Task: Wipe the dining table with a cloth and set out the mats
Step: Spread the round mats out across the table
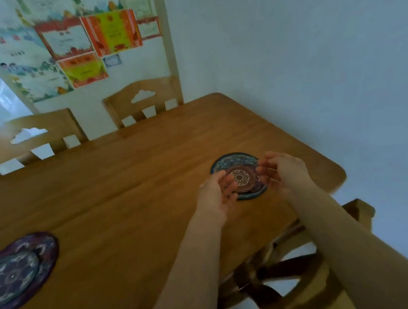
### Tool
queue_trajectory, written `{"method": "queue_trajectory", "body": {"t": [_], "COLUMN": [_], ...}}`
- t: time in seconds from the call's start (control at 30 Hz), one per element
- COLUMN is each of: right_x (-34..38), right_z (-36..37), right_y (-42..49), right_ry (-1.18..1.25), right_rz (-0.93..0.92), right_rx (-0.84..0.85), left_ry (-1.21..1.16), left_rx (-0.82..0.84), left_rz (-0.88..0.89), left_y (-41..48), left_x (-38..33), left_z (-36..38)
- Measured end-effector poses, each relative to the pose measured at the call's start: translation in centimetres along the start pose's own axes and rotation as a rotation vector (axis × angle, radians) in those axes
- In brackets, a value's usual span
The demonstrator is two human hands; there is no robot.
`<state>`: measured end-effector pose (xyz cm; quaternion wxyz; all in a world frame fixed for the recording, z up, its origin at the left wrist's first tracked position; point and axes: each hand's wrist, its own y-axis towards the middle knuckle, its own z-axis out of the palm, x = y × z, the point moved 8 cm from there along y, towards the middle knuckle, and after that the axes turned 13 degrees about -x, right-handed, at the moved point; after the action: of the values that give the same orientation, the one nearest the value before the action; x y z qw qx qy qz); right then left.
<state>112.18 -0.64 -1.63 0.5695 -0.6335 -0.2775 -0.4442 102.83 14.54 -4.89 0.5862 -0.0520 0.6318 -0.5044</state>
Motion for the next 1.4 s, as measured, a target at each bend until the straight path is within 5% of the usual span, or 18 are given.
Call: {"method": "queue_trajectory", "body": {"t": [0.2, 0.57, 0.77, 0.97, 1.27, 1.4], "right_x": [-1.4, -5.9, -5.6, -3.4, -3.5, -5.5], "right_z": [3.3, 6.8, 7.6, 9.1, 19.0, 25.5], "right_y": [9.3, 17.4, 18.2, 18.1, 16.6, 15.9], "right_ry": [-0.202, -1.241, -1.375, -1.239, -0.432, -0.31], "right_rz": [-0.002, -0.483, -0.578, -0.55, -0.066, 0.073], "right_rx": [-0.002, 0.201, 0.18, 0.224, 0.099, 0.147], "left_ry": [0.154, 1.119, 1.183, 1.124, 0.333, 0.101], "left_rx": [-0.138, -0.168, -0.152, -0.189, -0.335, -0.397], "left_rz": [-0.004, 0.586, 0.569, 0.573, 0.255, 0.171], "left_y": [9.3, 16.8, 17.6, 18.7, 23.5, 25.6], "left_x": [0.2, 0.4, 0.7, -2.3, -9.7, -12.5], "left_z": [4.0, 6.9, 6.6, 2.4, -7.5, -12.3]}}
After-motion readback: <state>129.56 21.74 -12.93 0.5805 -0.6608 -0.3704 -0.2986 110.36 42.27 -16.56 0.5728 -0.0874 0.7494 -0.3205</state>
